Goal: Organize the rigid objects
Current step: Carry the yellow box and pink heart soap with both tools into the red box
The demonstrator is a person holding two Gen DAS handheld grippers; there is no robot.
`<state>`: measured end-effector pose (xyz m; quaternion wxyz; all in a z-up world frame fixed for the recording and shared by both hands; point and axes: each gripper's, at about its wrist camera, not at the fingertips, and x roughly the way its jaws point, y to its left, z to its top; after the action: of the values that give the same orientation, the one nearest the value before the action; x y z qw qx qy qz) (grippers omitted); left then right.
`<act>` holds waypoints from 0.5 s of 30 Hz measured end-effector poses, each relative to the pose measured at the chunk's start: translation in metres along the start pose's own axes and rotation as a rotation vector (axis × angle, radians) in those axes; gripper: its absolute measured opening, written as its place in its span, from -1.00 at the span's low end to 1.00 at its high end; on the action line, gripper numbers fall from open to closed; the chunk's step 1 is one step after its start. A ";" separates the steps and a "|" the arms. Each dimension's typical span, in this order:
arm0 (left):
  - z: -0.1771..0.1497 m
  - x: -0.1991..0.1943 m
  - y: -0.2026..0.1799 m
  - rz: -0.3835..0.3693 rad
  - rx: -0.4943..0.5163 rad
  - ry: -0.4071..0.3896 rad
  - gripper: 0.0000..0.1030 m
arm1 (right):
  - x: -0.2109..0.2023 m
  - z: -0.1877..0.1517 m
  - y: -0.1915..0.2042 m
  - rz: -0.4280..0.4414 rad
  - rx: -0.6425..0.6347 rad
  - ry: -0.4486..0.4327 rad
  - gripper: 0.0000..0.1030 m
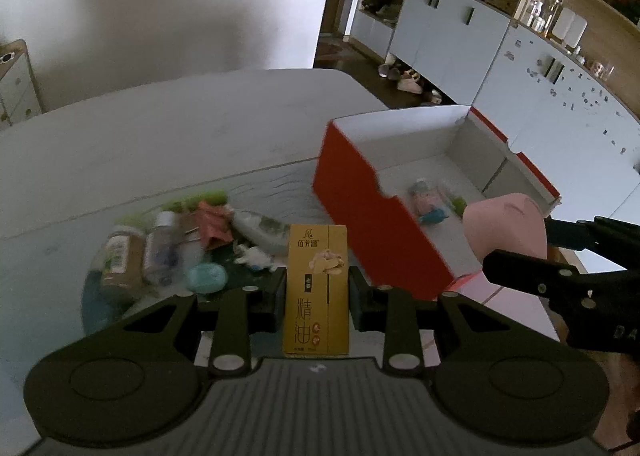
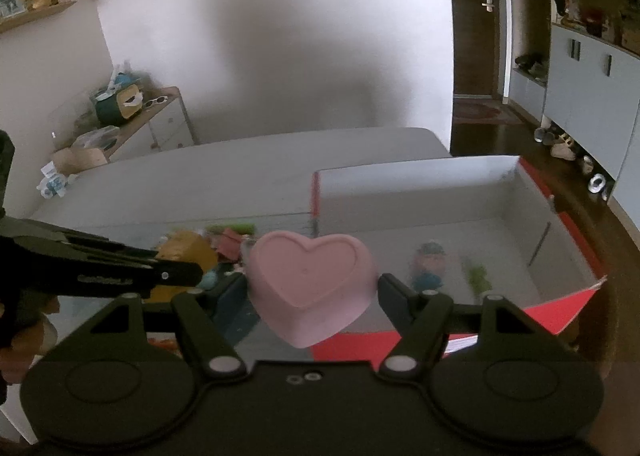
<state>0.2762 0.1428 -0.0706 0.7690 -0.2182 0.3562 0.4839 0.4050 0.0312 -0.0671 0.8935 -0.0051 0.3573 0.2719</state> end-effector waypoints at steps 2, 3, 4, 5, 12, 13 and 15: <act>0.004 0.003 -0.011 0.000 0.003 -0.005 -0.42 | -0.002 0.000 -0.013 -0.001 -0.002 0.001 0.39; 0.006 0.005 -0.017 0.000 0.005 -0.008 -0.42 | -0.003 0.001 -0.019 -0.001 -0.002 0.001 0.39; 0.008 0.008 -0.023 0.001 0.007 -0.009 -0.42 | -0.003 0.001 -0.026 -0.003 -0.003 0.002 0.39; 0.010 0.010 -0.027 0.002 0.008 -0.010 -0.42 | -0.004 0.000 -0.032 -0.005 -0.004 0.003 0.39; 0.029 0.032 -0.063 -0.007 0.009 0.000 -0.42 | -0.001 0.002 -0.079 -0.017 0.022 0.019 0.39; 0.031 0.035 -0.069 -0.007 0.011 0.002 -0.42 | 0.001 0.002 -0.086 -0.019 0.030 0.024 0.39; 0.037 0.043 -0.078 -0.003 0.019 0.003 -0.42 | 0.005 0.003 -0.098 -0.021 0.044 0.035 0.39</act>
<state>0.3708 0.1594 -0.0796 0.7711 -0.2121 0.3616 0.4791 0.4582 -0.0496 -0.0858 0.8899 0.0059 0.3786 0.2543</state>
